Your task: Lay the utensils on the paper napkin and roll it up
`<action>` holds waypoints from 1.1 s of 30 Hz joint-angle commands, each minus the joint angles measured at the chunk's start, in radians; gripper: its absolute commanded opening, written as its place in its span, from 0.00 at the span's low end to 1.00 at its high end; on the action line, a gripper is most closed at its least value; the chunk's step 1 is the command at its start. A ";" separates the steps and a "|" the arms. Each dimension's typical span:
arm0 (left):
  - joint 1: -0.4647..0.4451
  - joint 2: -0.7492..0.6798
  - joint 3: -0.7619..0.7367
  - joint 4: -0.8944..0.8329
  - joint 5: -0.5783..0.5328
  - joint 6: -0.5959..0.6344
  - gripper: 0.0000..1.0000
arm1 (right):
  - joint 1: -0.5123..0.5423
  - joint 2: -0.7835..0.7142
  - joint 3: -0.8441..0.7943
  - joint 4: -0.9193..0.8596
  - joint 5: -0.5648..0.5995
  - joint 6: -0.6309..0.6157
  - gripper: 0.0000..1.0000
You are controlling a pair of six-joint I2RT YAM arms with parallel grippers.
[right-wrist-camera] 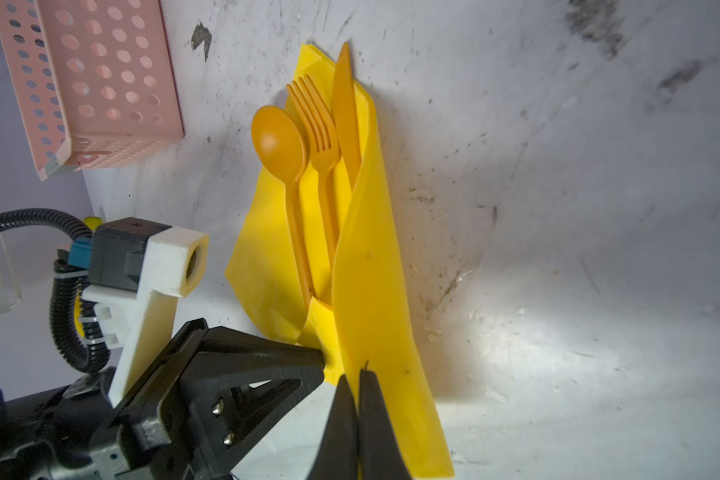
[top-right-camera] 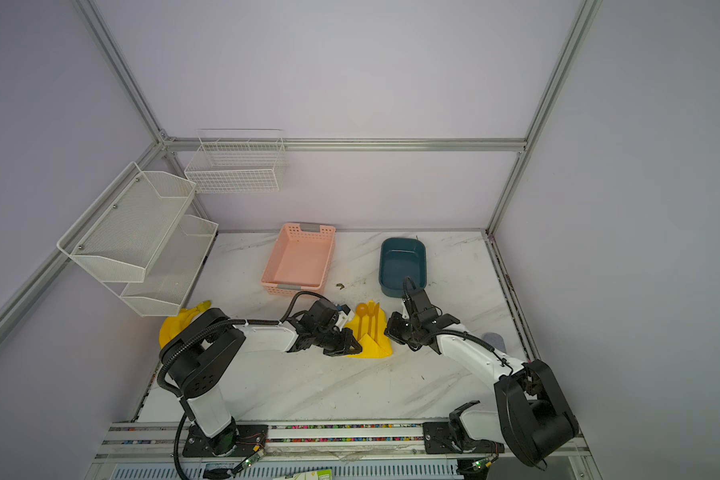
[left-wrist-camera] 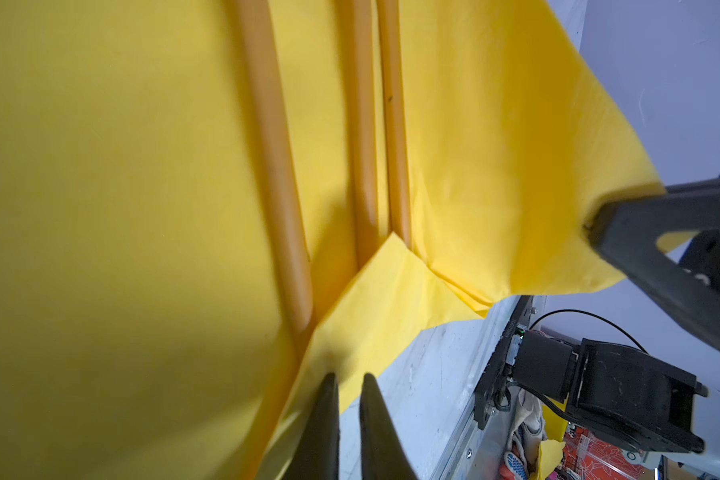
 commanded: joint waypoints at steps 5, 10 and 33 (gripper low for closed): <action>0.005 0.011 0.070 0.021 0.016 0.017 0.13 | 0.064 0.038 0.036 0.056 0.016 0.082 0.04; 0.005 0.010 0.069 0.019 0.017 0.019 0.13 | 0.083 0.052 0.038 0.094 0.011 0.120 0.04; 0.005 0.012 0.075 0.000 0.018 0.024 0.13 | 0.132 0.164 -0.006 0.323 -0.057 0.255 0.07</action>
